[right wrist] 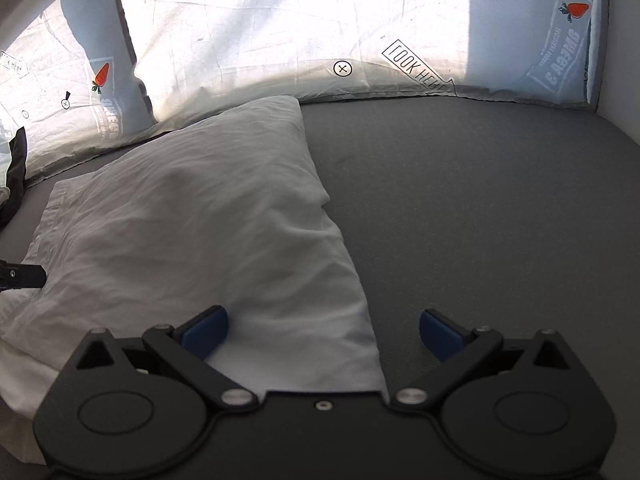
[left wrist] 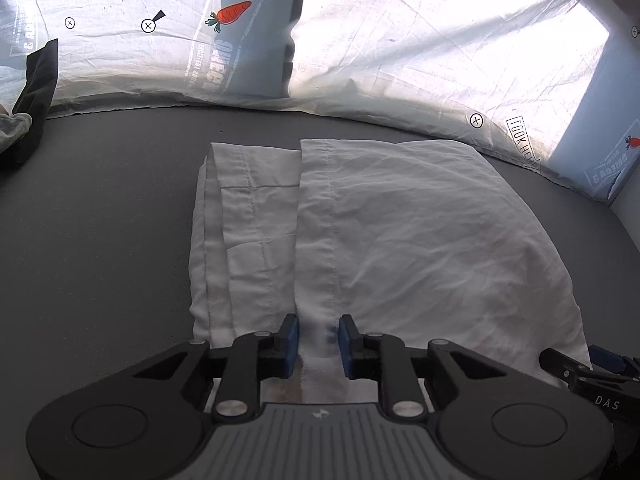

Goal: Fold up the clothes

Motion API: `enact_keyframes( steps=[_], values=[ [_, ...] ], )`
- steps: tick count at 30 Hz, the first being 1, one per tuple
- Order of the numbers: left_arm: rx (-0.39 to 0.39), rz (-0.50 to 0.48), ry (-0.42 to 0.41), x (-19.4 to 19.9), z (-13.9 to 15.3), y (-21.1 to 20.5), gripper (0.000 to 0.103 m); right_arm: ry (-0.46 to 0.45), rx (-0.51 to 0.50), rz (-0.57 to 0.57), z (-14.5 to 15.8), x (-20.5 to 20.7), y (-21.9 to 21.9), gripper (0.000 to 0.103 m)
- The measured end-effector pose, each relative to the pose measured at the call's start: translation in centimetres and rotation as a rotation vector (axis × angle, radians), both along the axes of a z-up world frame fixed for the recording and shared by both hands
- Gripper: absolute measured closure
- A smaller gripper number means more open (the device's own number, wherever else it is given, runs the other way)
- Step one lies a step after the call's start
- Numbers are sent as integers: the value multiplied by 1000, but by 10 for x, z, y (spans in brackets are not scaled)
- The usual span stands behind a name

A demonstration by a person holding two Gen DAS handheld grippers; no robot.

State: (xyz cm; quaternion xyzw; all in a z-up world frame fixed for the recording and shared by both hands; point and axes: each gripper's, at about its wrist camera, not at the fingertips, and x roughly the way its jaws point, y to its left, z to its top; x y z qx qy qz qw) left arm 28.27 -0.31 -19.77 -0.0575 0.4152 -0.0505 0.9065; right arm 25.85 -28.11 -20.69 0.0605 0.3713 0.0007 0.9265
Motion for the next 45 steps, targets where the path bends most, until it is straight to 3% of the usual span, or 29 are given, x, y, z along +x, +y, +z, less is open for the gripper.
enact_keyframes(
  steps=[1, 6, 10, 12, 14, 16, 20, 23, 26, 27, 32, 37, 40, 45],
  values=[
    [3, 0, -12, -3, 2, 0, 93, -1, -8, 4, 1, 0, 1, 0],
    [-84, 41, -140, -30, 31, 14, 97, 9, -17, 15, 3, 1, 2, 0],
    [-68, 28, -218, -66, 66, 10, 99, 22, -26, 28, 6, -2, 2, 0],
    [-76, 25, -219, -85, 75, 8, 99, 26, -62, 42, 9, -5, 8, 0],
    [-58, 28, -177, -96, 69, 8, 100, 32, -93, 53, 11, -8, 12, 0],
    [-12, 115, -69, -93, 42, 17, 103, 39, -112, 57, 11, -11, 15, 0],
    [-142, 333, 130, -82, -10, 70, 103, 66, -101, 54, 14, -9, 13, 0],
    [-218, 403, 100, -86, -5, 92, 103, 88, -112, 68, 19, -6, 13, 0],
    [-239, 383, 70, -78, 7, 93, 88, 86, -136, 71, 29, -8, 15, 0],
    [-248, 369, 62, -75, 12, 93, 78, 79, -132, 69, 32, -9, 15, 0],
    [-254, 292, 4, -43, 34, 77, 58, 19, -75, 49, 57, -14, 9, 0],
    [-139, 283, 25, 0, 35, 62, 11, -28, 2, 15, 72, -1, -4, 0],
    [-137, 251, 21, 14, 27, 60, 9, -22, 42, 58, 72, 16, -7, 0],
    [-200, 237, 77, 29, 8, 64, 8, 5, -24, 170, 61, 51, 10, 0]
  ],
)
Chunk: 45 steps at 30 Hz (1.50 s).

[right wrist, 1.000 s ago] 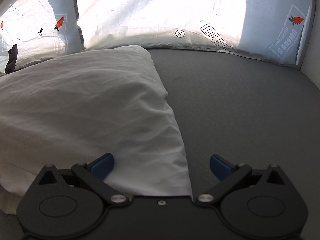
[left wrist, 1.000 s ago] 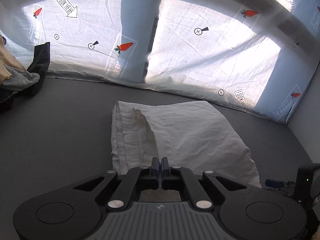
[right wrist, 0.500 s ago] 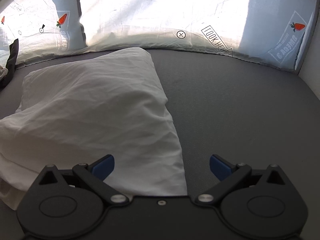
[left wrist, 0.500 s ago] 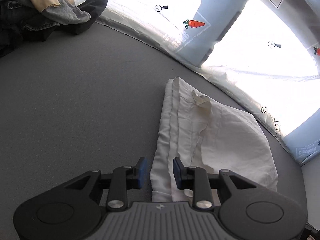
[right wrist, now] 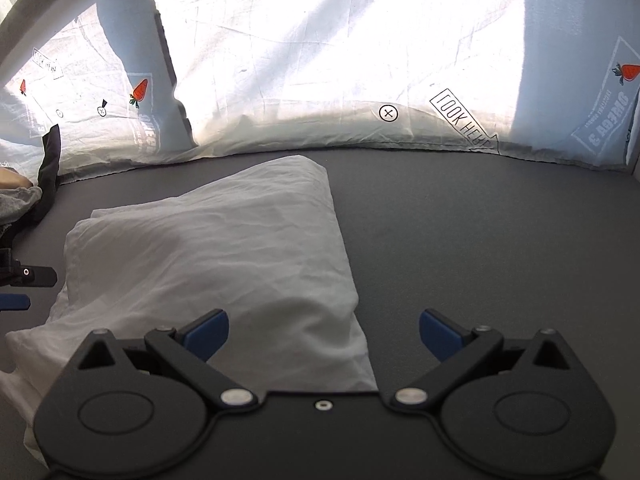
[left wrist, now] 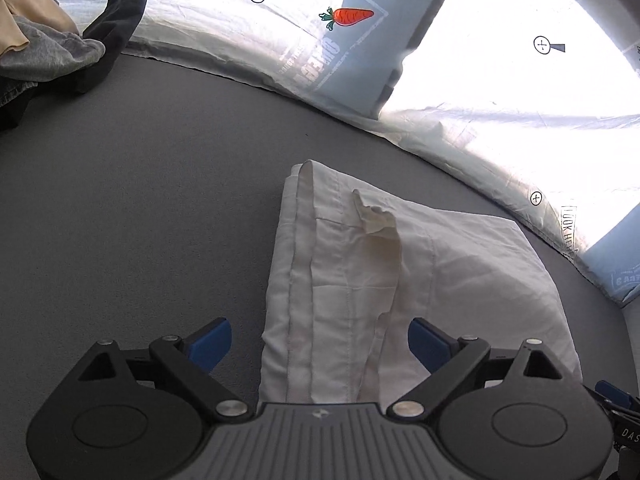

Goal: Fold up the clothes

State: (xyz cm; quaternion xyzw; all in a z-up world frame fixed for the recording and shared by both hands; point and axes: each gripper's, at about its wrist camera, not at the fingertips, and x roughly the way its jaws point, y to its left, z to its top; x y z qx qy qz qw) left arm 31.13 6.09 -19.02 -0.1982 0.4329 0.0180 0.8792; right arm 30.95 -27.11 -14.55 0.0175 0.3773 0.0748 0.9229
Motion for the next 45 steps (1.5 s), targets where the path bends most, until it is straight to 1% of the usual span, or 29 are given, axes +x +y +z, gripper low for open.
enact_keyframes(
  steps=[3, 6, 7, 9, 11, 13, 14, 15, 16, 17, 18, 19, 20, 21, 22, 23, 25, 27, 29, 31, 35, 38, 40, 42, 45],
  values=[
    [-19, -13, 24, 8, -11, 0, 6, 43, 31, 31, -9, 29, 4, 0],
    [17, -40, 69, 17, -25, -4, 6, 96, 107, 57, -21, 57, 0, 0],
    [15, -42, 76, 19, -29, -4, 6, 115, 140, 66, -26, 64, -1, 0],
    [-17, -29, 89, 21, -36, -1, 5, 167, 220, 66, -37, 73, -7, 0],
    [-33, -29, 83, 20, -37, 0, 3, 237, 346, 31, -50, 79, -17, 0],
    [-48, -28, 77, 18, -39, 1, 3, 236, 409, -1, -55, 76, -23, 0],
    [-52, -29, 78, 18, -38, 0, 3, 232, 404, -3, -55, 74, -21, 0],
    [-56, -29, 79, 18, -37, -1, 7, 227, 391, -2, -55, 72, -17, 0],
    [-93, -34, 72, 17, -36, -1, 24, 229, 402, -6, -54, 70, -15, 6],
    [-133, -40, 65, 15, -36, -1, 36, 233, 417, -11, -54, 68, -13, 25],
    [-124, -38, 52, 12, -31, -4, 43, 230, 434, -41, -52, 65, -11, 27],
    [-111, -36, 40, 9, -26, -7, 54, 213, 422, -54, -50, 61, -6, 37],
    [-98, -33, 27, 5, -20, -10, 62, 179, 392, -49, -45, 55, 1, 54],
    [-85, -30, 14, 2, -15, -13, 78, 144, 354, -47, -41, 48, 8, 62],
    [-72, -28, 2, -2, -10, -16, 89, 108, 307, -46, -34, 39, 15, 73],
    [-59, -25, -11, -5, -5, -19, 88, 83, 281, -47, -28, 33, 20, 81],
    [-85, -40, -55, -16, 10, -20, 91, 26, 274, -70, -12, 15, 23, 84],
    [-114, -58, -102, -32, 25, -24, 92, -16, 264, -72, 4, -4, 23, 85],
    [-123, -95, -130, -47, 36, -33, 92, -75, 212, -46, 22, -29, 25, 86],
    [-130, -132, -156, -62, 47, -42, 92, -120, 176, -47, 36, -52, 27, 87],
    [-147, -237, -195, -90, 65, -67, 92, -201, 93, -50, 64, -98, 36, 87],
    [-125, -307, -210, -106, 73, -85, 92, -230, 45, -59, 77, -127, 46, 87],
    [-117, -338, -214, -116, 75, -95, 92, -236, 38, -80, 84, -144, 48, 87],
    [-142, -354, -213, -126, 76, -100, 92, -237, 38, -106, 91, -161, 48, 87],
    [-209, -373, -204, -138, 75, -112, 92, -255, 27, -136, 101, -188, 36, 87]
  ],
)
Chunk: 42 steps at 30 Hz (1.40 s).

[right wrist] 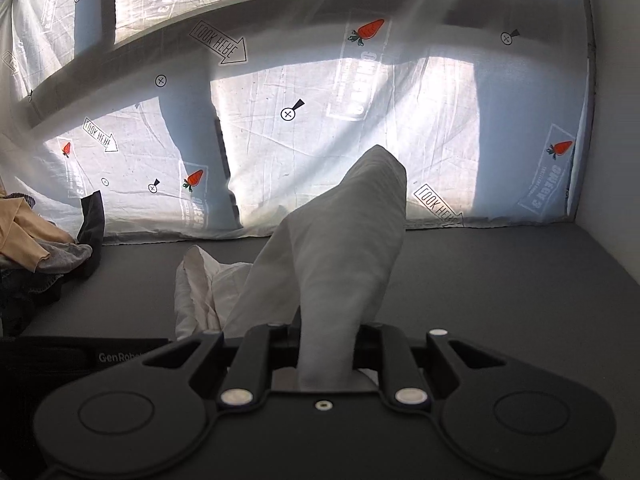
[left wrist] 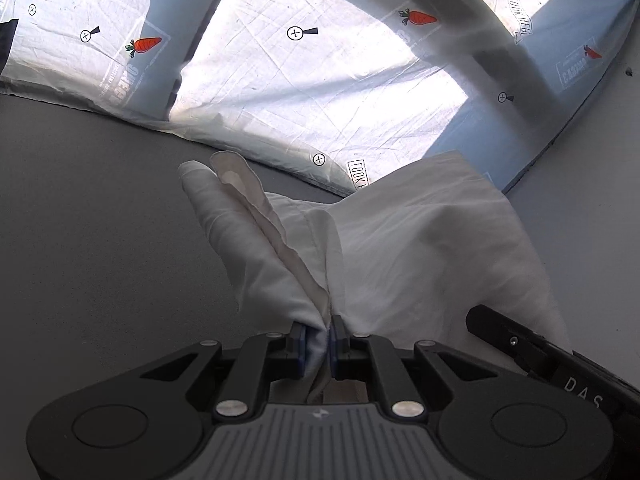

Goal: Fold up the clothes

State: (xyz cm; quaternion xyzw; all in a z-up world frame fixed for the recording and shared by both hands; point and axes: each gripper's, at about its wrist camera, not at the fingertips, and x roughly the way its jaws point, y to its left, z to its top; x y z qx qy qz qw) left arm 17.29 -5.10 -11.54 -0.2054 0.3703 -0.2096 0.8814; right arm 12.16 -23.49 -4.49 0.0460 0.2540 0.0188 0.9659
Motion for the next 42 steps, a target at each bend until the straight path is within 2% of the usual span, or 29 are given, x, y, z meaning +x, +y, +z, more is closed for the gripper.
enact_keyframes(
  steps=[4, 9, 15, 21, 23, 29, 35, 42],
  values=[
    [2, -48, -41, -12, 3, -34, 92, -11, 20, -70, 7, -24, -32, 87],
    [-3, -47, -85, -11, 16, -85, 92, -46, 64, -96, 7, -32, -91, 87],
    [-22, 14, -157, -1, 46, -158, 92, -101, 93, -52, 10, -19, -190, 87],
    [-37, 51, -143, 13, 39, -254, 92, -126, 81, -10, 16, 4, -284, 87],
    [-6, 35, -150, 18, 36, -283, 92, -124, 94, -12, 16, 12, -312, 87],
    [9, 20, -116, 68, 17, -349, 92, -95, 140, -22, -3, 58, -385, 87],
    [30, 8, -100, 143, 2, -400, 92, -87, 156, -28, -20, 129, -440, 87],
    [47, -11, -103, 224, -20, -441, 92, -107, 114, -40, -38, 207, -483, 87]
  ],
)
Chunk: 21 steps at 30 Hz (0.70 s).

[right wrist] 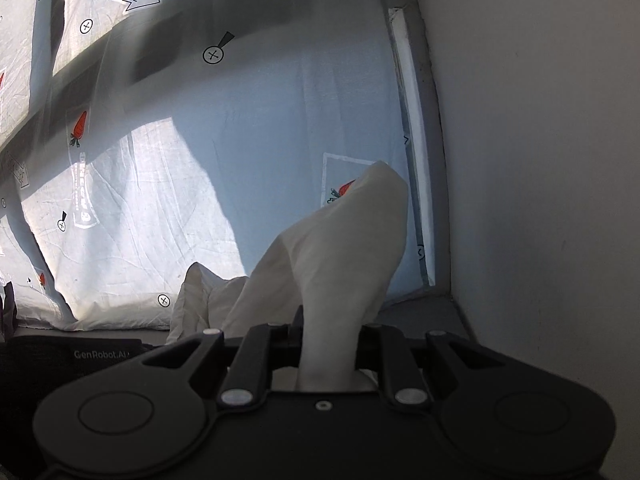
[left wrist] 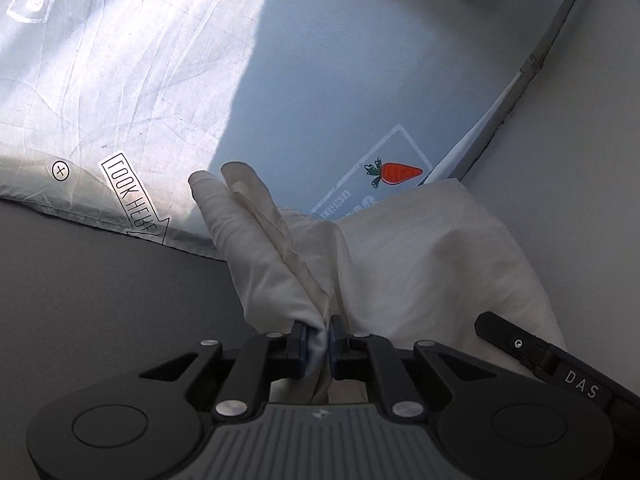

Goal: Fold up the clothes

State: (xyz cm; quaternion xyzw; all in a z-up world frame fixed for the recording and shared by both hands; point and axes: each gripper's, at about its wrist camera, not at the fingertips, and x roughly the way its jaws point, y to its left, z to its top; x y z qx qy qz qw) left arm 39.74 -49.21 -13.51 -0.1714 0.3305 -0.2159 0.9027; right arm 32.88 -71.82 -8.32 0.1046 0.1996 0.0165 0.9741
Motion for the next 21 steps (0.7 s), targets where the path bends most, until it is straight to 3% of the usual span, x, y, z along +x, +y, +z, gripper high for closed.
enact_keyframes(
  steps=[4, 6, 8, 9, 12, 14, 15, 17, 18, 21],
  values=[
    [55, -5, 45, 33, -33, -14, 92, 81, -7, -57, -34, 39, -22, 83],
    [137, 38, 46, 39, -54, -11, 90, 205, -140, -124, -59, 59, -19, 71],
    [210, 75, 55, 45, -72, -3, 88, 339, -314, -187, -83, 77, -12, 50],
    [189, 80, 71, 46, -75, 7, 84, 376, -410, -192, -91, 79, -7, 48],
    [127, 91, 115, 50, -86, 32, 78, 284, -567, -178, -95, 62, 11, 35],
    [145, 90, 117, 48, -90, 34, 70, 165, -628, -175, -95, 47, 25, 20],
    [158, 88, 113, 46, -92, 33, 67, 106, -654, -180, -95, 40, 31, 17],
    [179, 86, 105, 47, -93, 31, 65, 53, -671, -197, -97, 35, 43, 12],
    [178, 93, 110, 47, -94, 32, 62, 70, -643, -187, -100, 38, 44, 10],
    [167, 115, 140, 48, -95, 37, 48, 243, -338, -143, -123, 65, 15, 5]
  ],
)
